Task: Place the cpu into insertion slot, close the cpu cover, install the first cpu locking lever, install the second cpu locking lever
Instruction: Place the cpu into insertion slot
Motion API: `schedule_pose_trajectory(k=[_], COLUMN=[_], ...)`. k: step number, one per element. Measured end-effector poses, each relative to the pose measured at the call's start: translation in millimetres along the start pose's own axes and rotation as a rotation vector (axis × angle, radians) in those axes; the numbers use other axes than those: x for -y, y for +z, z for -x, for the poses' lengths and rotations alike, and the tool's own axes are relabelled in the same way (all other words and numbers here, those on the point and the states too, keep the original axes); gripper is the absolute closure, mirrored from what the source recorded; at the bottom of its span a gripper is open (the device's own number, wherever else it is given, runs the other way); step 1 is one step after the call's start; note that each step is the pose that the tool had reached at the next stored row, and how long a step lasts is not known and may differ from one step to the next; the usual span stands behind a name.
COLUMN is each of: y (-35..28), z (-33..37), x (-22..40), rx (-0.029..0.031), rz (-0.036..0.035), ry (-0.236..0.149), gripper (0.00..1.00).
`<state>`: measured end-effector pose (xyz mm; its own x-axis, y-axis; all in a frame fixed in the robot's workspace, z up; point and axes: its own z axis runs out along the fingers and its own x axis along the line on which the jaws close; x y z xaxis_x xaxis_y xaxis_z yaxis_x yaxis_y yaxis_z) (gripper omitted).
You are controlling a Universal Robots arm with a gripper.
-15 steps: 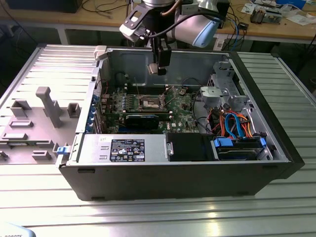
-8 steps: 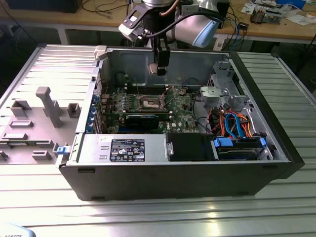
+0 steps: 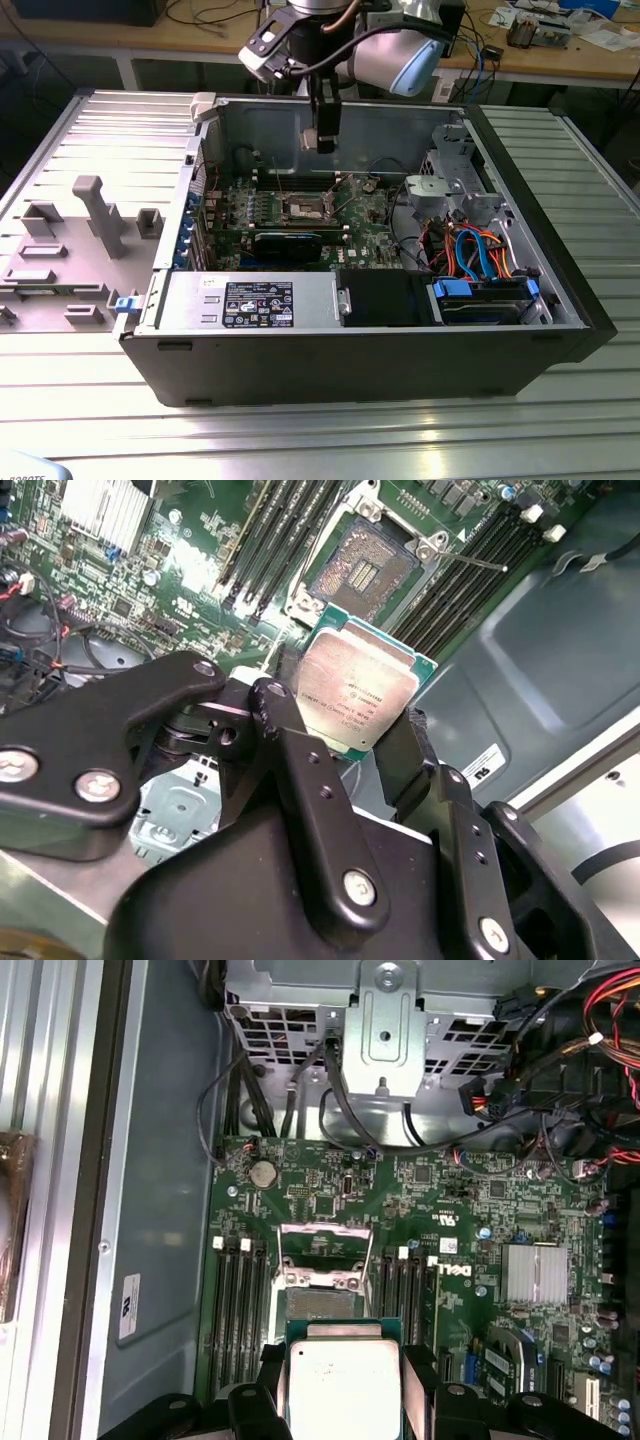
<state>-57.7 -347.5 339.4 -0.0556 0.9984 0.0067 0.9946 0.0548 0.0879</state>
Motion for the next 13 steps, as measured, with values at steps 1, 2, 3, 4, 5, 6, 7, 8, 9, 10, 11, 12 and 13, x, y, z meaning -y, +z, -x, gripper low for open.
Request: schedule_pose_trajectory(k=[1, 2, 3, 4, 5, 6, 7, 8, 9, 10, 11, 12, 13], y=[0.0, 0.1, 0.1, 0.2, 0.1, 0.2, 0.2, 0.2, 0.2, 1.9, 14.5, 27.9, 30.4], z=[0.0, 0.0, 0.0, 0.0, 0.0, 0.0, 0.0, 0.0, 0.0, 0.0, -3.4, -7.1, -7.3], x=[0.0, 0.0, 0.0, 0.0, 0.0, 0.0, 0.0, 0.0, 0.0, 0.2, 1.1, 2.1, 2.3], rx=[0.0008, 0.0013, 0.0019, 0.0028, 0.0034, 0.0036, 0.0037, 0.0037, 0.0037, 0.0035, 0.0064, 0.0094, 0.0100], rz=[0.0000, 0.0001, 0.0001, 0.0001, 0.0002, 0.0002, 0.0003, 0.0002, 0.0002, 0.0003, 0.0002, -0.0001, -0.0001], ry=[0.008, 0.014, 0.019, 0.029, 0.035, 0.036, 0.037, 0.037, 0.037, 0.037, 0.037, 0.036, 0.036], gripper=[0.46, 0.46, 0.46, 0.46, 0.46, 0.46, 0.46, 0.46, 0.46, 0.46, 0.46, 0.46, 0.46])
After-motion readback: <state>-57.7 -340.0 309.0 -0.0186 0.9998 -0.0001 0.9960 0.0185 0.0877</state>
